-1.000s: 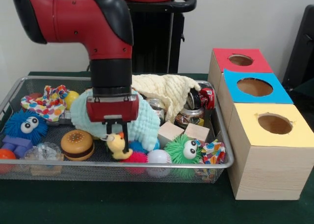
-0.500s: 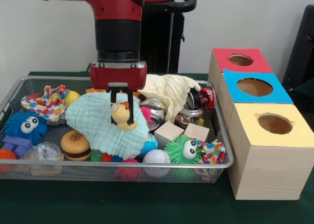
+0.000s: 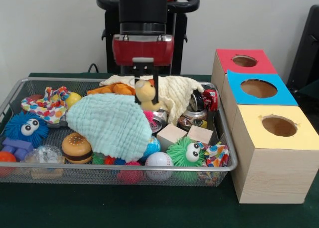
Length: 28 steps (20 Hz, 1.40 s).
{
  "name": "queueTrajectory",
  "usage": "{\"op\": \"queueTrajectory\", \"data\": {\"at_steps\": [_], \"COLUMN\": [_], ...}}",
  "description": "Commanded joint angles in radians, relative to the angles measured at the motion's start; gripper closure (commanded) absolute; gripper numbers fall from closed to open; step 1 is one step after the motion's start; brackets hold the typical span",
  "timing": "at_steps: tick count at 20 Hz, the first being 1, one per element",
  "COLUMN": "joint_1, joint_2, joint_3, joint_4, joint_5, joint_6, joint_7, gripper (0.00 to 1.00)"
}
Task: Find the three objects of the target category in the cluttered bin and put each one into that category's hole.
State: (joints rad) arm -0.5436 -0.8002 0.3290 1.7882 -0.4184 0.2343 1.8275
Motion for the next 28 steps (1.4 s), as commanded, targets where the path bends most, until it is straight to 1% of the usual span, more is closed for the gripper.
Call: {"op": "queueTrajectory", "data": {"at_steps": [1, 5, 11, 15, 16, 23, 28], "joint_1": [0.077, 0.116, 0.19, 0.251, 0.276, 0.369, 0.458], "joint_2": [-0.059, -0.068, -0.091, -0.109, -0.111, -0.134, -0.172], "joint_3": [-0.073, -0.107, -0.177, -0.233, -0.259, -0.345, -0.418], "joint_4": [0.086, 0.093, 0.137, 0.164, 0.163, 0.21, 0.241], "joint_5": [0.103, 0.14, 0.21, 0.249, 0.259, 0.343, 0.389], "joint_6": [0.18, 0.19, 0.199, 0.2, 0.212, 0.208, 0.233], "joint_7": [0.176, 0.194, 0.243, 0.268, 0.284, 0.312, 0.333], "gripper": [1.0, 1.0, 1.0, 1.0, 1.0, 1.0, 1.0]}}
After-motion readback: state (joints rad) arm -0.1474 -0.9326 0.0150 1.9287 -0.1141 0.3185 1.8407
